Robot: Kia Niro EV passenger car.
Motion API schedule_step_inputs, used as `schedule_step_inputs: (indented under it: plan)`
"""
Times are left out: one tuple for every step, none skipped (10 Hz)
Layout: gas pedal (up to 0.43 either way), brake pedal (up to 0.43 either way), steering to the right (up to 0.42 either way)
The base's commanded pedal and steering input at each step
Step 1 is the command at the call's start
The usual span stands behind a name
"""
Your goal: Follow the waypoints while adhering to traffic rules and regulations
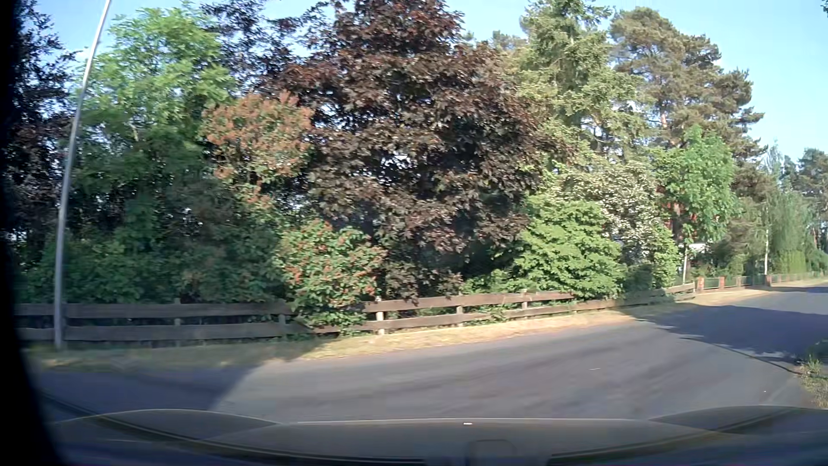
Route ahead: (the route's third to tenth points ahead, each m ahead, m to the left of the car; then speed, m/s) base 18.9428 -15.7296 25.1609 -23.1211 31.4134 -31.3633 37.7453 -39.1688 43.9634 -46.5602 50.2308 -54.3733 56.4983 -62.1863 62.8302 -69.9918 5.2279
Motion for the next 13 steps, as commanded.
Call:
schedule_step_inputs:
  plan:
    - [0.280,0.006,0.404]
    - [0.280,0.006,0.403]
    - [0.280,0.006,0.403]
    - [0.280,0.006,0.403]
    - [0.287,0.006,0.402]
    - [0.287,0.006,0.404]
    - [0.311,0.006,0.402]
    - [0.311,0.006,0.395]
    - [0.311,0.006,0.381]
    - [0.311,0.006,0.364]
    - [0.319,0.006,0.341]
    - [0.331,0.006,0.310]
    - [0.339,0.006,0.284]
